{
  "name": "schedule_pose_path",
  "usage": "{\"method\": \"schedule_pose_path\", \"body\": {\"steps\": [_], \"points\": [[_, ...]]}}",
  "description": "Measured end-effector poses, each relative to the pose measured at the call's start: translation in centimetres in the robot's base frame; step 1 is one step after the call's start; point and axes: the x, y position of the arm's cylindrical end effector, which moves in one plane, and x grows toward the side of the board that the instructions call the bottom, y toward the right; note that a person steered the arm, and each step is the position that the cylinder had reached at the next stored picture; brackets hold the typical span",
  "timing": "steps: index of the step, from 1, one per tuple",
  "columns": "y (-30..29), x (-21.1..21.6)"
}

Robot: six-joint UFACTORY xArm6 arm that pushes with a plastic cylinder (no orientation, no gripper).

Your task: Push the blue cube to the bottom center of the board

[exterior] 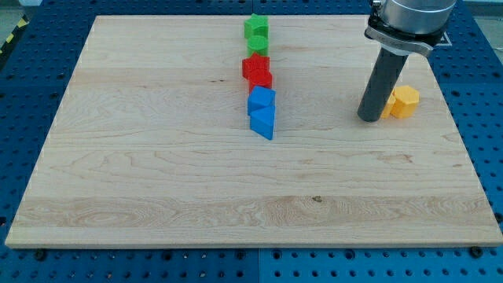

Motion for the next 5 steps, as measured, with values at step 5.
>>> {"method": "schedule_pose_path", "body": {"steps": [5], "points": [[-11.7, -2.0]]}}
